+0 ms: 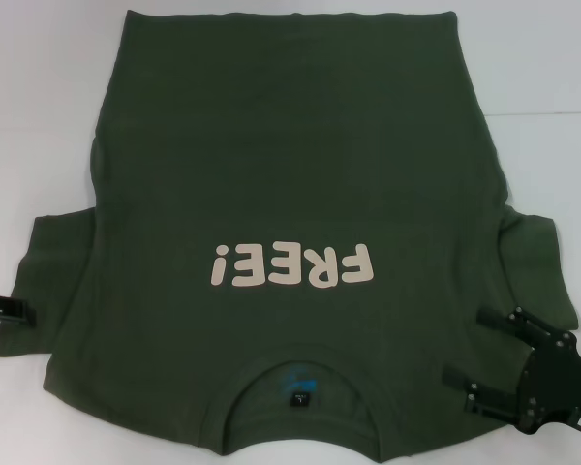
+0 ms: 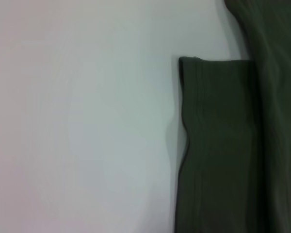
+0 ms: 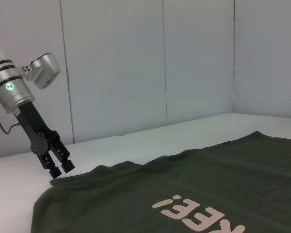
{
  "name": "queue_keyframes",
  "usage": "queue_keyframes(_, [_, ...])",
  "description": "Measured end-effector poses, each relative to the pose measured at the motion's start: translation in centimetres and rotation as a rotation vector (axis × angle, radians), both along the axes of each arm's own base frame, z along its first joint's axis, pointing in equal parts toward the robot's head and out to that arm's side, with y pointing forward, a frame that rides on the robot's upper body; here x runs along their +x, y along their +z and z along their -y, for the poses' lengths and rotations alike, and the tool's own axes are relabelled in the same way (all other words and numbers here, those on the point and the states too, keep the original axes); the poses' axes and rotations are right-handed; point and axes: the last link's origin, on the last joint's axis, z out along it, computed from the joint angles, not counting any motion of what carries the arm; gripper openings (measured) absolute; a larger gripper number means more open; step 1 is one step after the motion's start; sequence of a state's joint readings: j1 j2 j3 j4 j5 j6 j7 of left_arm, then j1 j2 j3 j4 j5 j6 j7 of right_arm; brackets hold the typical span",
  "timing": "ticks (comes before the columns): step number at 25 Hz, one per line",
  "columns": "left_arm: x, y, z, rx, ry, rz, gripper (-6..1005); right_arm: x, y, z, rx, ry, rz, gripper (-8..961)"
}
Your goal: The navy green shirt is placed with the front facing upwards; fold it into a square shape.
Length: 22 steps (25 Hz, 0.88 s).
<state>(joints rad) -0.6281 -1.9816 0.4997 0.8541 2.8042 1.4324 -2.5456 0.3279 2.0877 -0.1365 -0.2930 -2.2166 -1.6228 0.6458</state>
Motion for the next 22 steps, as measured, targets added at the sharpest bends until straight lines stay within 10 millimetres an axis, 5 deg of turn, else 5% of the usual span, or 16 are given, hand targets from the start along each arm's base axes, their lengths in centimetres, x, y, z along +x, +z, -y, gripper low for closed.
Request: queue_keyframes(22, [0.6,-1.2,0.0,-0.044,-0.010,0.020,843,0.0,0.0,0.0,0.000,0.001,0.000,915])
